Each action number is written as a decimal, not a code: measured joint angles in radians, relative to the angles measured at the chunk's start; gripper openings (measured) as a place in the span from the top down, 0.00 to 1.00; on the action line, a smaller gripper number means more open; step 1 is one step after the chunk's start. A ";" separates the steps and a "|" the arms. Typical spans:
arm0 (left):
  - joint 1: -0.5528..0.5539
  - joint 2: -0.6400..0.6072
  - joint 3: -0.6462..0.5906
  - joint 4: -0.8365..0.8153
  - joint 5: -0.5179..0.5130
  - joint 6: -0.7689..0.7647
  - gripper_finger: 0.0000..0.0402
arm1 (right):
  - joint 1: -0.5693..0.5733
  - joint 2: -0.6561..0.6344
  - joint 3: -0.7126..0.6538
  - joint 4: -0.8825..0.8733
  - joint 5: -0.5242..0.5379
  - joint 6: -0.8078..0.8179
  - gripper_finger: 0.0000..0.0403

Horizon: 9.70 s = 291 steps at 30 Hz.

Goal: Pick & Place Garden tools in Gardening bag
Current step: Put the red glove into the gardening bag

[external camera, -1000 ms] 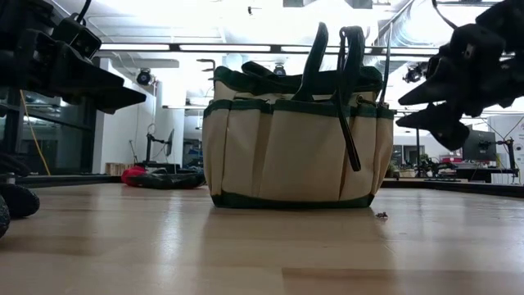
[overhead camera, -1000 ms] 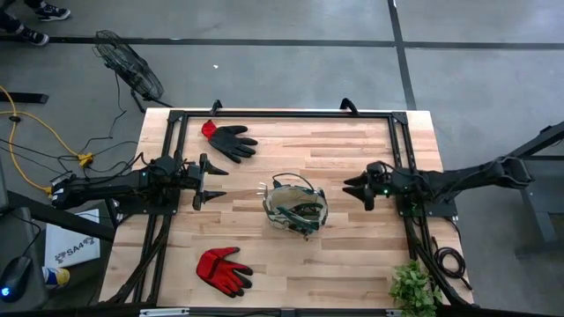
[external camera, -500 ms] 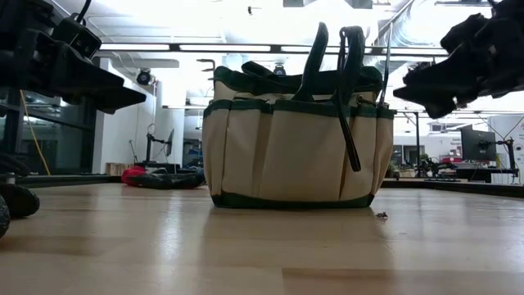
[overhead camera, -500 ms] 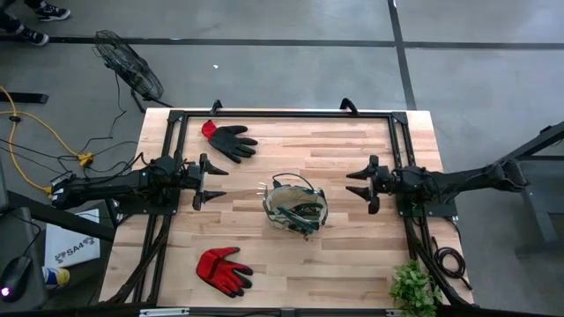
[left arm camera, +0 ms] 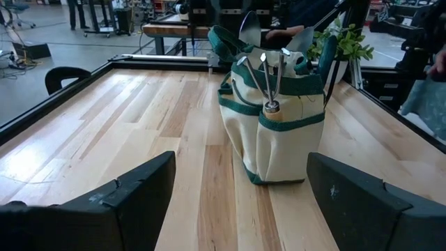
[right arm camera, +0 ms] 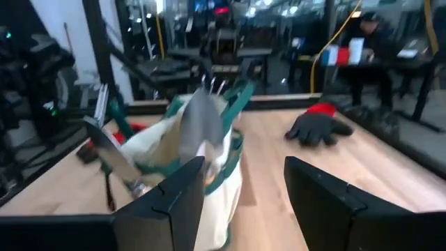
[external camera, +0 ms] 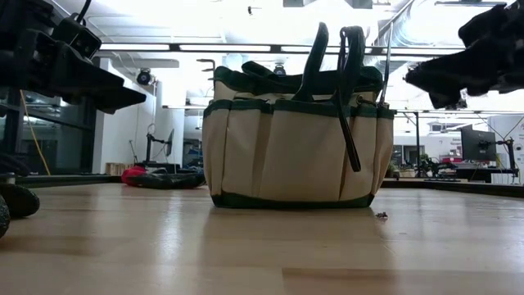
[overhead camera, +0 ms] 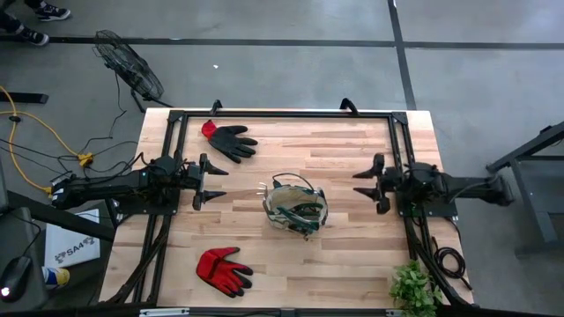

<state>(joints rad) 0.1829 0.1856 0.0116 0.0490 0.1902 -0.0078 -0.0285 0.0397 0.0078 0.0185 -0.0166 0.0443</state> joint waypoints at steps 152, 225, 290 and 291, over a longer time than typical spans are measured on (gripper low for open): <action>0.639 1.565 1.159 -0.943 -0.457 -0.220 0.20 | -0.024 -0.023 -0.002 0.014 0.014 -0.015 0.53; 0.505 1.577 1.051 -0.915 -0.096 -0.259 1.00 | -0.024 -0.023 -0.002 0.013 0.014 -0.014 0.53; -0.233 1.180 1.582 -0.994 -0.279 -0.154 1.00 | -0.024 -0.024 -0.002 0.013 0.014 -0.015 0.53; -0.239 1.198 1.591 -0.991 -0.276 -0.154 1.00 | -0.024 -0.024 -0.002 0.013 0.014 -0.014 0.53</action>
<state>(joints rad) -0.0562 1.3838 1.6028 -0.9424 -0.0857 -0.1619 -0.0527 0.0161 0.0056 0.0315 -0.0025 0.0298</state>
